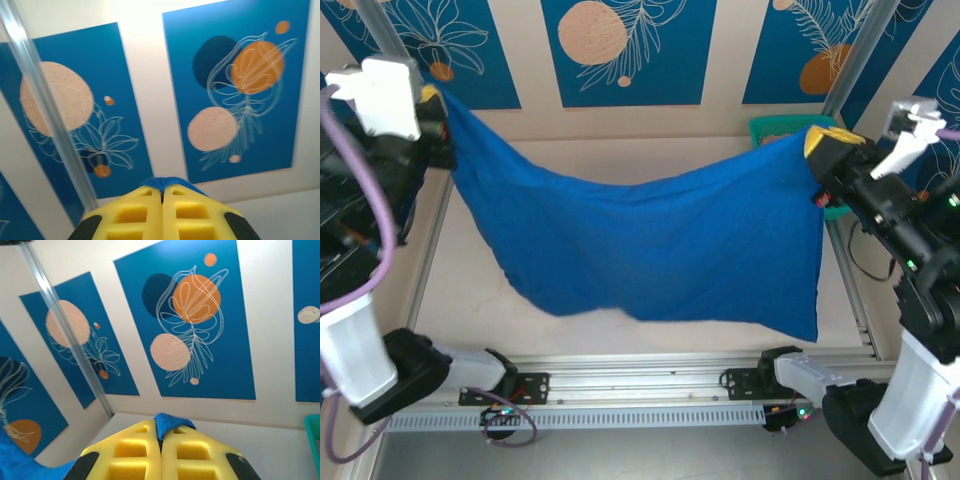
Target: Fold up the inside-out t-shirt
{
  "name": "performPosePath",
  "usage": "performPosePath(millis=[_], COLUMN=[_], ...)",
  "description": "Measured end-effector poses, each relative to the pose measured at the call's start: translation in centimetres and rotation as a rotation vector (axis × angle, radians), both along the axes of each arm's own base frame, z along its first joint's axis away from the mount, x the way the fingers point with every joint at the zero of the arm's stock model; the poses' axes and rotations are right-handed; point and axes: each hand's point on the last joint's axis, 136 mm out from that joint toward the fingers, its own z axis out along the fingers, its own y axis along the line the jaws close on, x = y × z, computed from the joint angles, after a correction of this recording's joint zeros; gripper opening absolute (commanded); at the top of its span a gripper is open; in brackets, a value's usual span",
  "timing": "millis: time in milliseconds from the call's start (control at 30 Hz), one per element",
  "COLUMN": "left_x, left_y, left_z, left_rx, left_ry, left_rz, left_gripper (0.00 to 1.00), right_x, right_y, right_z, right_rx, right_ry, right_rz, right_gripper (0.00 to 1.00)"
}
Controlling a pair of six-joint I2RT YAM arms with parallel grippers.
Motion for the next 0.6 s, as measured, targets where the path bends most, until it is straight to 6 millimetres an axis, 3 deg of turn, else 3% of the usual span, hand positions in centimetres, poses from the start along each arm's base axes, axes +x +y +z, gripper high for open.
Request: performPosePath(millis=[67,133,233,333,400,500,600], left_x=[3.6,7.7,15.6,23.9,29.0,34.8,38.9], left_y=[0.9,2.2,3.2,3.4,3.2,2.2,1.1], left_z=[-0.1,-1.6,-6.7,-14.0,-20.1,-29.0,-37.0], left_rx=[-0.008,-0.012,-0.009,-0.004,-0.005,-0.005,-0.011], left_ry=[0.013,0.06,0.193,0.343,0.449,0.578,0.666], left_rz=[0.08,0.146,0.182,0.177,0.158,0.12,0.08], left_gripper=[0.0,0.0,0.0,0.0,0.0,0.0,0.0], right_x=[2.9,6.6,13.4,21.7,27.9,35.2,40.4], right_y=[0.0,0.1,0.2,0.4,0.7,1.0,1.5], right_z=[-1.1,-3.0,-6.7,-11.8,-17.5,-26.4,-34.5], right_rx=[-0.021,-0.048,-0.088,-0.115,-0.142,-0.179,-0.202], right_ry=[0.038,0.094,0.197,0.304,0.411,0.556,0.664], right_rz=[-0.027,-0.058,-0.096,-0.127,-0.145,-0.162,-0.162], right_gripper=[0.0,0.0,0.0,0.0,0.0,0.0,0.0])
